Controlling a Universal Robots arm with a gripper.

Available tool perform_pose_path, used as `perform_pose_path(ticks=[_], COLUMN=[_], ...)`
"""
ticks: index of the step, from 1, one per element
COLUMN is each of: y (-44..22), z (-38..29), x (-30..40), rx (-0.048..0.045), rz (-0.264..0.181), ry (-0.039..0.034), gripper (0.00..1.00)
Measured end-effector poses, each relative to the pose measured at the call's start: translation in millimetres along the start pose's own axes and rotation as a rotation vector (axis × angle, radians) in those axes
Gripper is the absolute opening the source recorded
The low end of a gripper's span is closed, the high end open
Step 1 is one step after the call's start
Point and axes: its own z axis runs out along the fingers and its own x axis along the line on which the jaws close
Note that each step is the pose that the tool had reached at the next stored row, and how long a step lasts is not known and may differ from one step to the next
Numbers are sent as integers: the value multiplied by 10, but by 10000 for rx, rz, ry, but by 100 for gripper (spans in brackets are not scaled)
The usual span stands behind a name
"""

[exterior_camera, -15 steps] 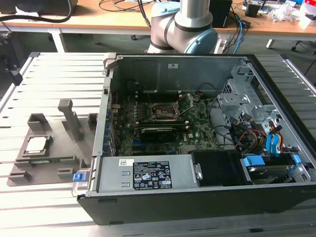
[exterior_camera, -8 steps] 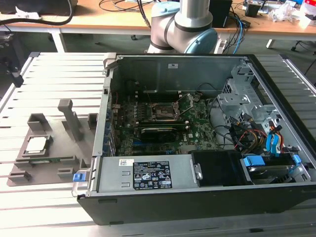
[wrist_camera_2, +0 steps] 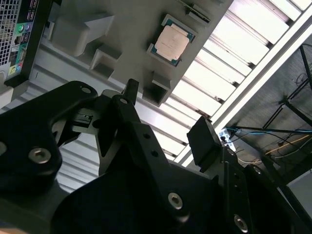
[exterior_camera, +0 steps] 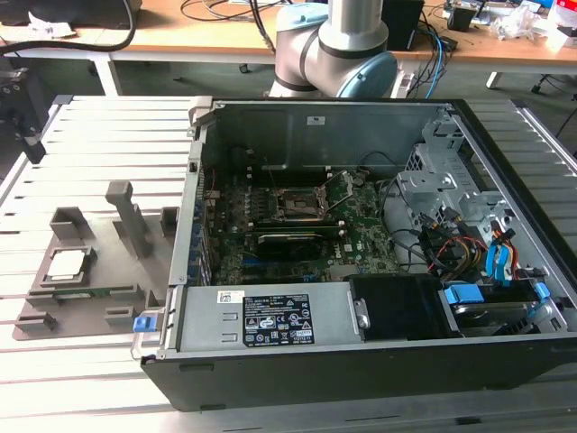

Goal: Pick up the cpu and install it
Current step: 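Pick up the cpu and move it towards the insertion slot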

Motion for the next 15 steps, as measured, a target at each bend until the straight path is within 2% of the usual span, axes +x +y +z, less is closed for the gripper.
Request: perform_pose_path(ticks=[10, 15], y=[-1, -1], z=[82, 148], x=[2, 4], rx=[0, 0], rz=[0, 0], ry=[0, -1], gripper=[68, 68])
